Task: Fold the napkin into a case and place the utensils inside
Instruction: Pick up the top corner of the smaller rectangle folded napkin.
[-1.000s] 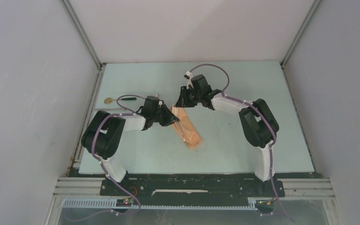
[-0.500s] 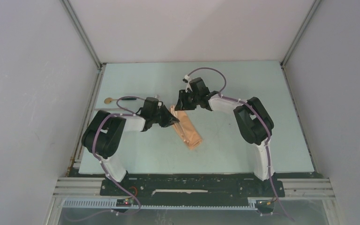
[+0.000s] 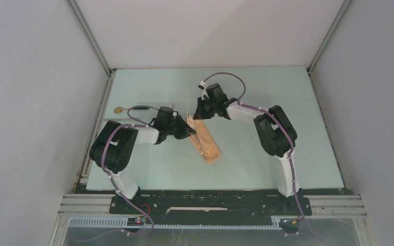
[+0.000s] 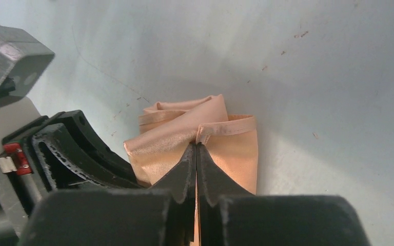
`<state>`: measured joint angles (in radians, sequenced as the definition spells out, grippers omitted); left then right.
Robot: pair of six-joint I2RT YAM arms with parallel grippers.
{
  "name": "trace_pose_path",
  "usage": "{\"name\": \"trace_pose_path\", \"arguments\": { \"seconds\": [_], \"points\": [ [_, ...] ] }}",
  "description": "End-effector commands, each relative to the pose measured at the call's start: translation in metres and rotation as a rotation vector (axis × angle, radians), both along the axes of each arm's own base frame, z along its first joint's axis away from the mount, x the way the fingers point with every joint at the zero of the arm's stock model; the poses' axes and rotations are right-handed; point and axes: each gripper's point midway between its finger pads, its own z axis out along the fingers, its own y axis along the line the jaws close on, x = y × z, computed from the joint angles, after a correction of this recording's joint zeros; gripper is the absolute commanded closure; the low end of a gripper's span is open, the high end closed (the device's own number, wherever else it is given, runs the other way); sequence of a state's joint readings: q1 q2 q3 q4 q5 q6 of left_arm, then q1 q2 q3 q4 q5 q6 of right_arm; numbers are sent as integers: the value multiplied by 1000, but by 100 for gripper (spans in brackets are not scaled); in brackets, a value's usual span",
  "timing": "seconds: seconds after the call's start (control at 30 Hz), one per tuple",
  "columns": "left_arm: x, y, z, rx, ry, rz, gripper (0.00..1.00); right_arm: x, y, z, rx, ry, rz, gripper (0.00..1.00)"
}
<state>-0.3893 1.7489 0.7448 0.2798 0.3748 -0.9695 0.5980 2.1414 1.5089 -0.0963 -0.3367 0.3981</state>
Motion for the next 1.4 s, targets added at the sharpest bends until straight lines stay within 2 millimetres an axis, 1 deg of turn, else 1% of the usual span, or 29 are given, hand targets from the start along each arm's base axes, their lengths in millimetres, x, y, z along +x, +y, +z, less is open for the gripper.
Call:
{"name": "trace_pose_path", "arguments": {
  "seconds": [0.0, 0.1, 0.2, 0.23, 0.33, 0.43, 0.57, 0.63, 0.7, 0.73, 0.77, 0.83, 0.9, 0.93, 0.97, 1.0, 1.1, 1.13, 1.17, 1.23, 1.3, 1.37],
  "points": [
    [0, 2, 5, -28, -15, 7, 81, 8, 9, 25, 46, -73, 44, 100],
    [0, 3, 10, -45, -21, 10, 75, 1, 14, 38, 94, -84, 83, 100],
    [1, 6, 17, -65, -35, 20, 65, -5, 19, 44, 155, -71, 112, 100],
    [1, 8, 21, -72, -44, 23, 60, -7, 21, 44, 168, -64, 124, 100],
    [0, 15, 34, -103, -64, 31, 53, -11, 23, 42, 179, -50, 137, 100],
    [1, 29, 46, -122, -85, 65, 50, -13, 24, 41, 196, -39, 149, 100],
    [11, 53, 59, -147, -100, 143, 50, -15, 25, 42, 208, -36, 163, 100],
    [19, 59, 63, -144, -109, 159, 47, -17, 26, 41, 214, -31, 174, 100],
    [31, 58, 70, -154, -116, 156, 46, -18, 27, 41, 219, -28, 180, 100],
    [36, 57, 70, -154, -114, 158, 47, -18, 28, 41, 223, -28, 183, 100],
    [41, 58, 69, -147, -107, 166, 52, -19, 27, 40, 228, -25, 187, 100],
    [45, 58, 63, -139, -86, 174, 53, -20, 27, 39, 230, -21, 186, 100],
    [49, 58, 59, -134, -80, 177, 46, -18, 25, 38, 221, -20, 172, 100],
    [50, 58, 56, -129, -77, 174, 43, -17, 22, 38, 216, -13, 155, 100],
    [51, 57, 50, -123, -65, 166, 43, -16, 21, 39, 215, -8, 146, 100],
    [53, 55, 47, -129, -47, 159, 45, -15, 20, 39, 206, 5, 136, 100],
    [54, 52, 37, -150, -18, 165, 64, -17, 15, 40, 159, 24, 123, 96],
    [55, 52, 35, -149, -14, 170, 67, -18, 12, 44, 148, 19, 115, 93],
    [56, 52, 34, -147, -15, 168, 68, -19, 10, 46, 138, 14, 110, 87],
    [56, 51, 33, -149, -15, 156, 71, -21, 6, 50, 118, 12, 104, 81],
    [55, 51, 32, -145, -12, 158, 74, -16, -3, 52, 70, -6, 59, 68],
    [53, 52, 33, -140, -14, 156, 76, -10, -9, 54, 30, -32, 32, 61]
  ]
}}
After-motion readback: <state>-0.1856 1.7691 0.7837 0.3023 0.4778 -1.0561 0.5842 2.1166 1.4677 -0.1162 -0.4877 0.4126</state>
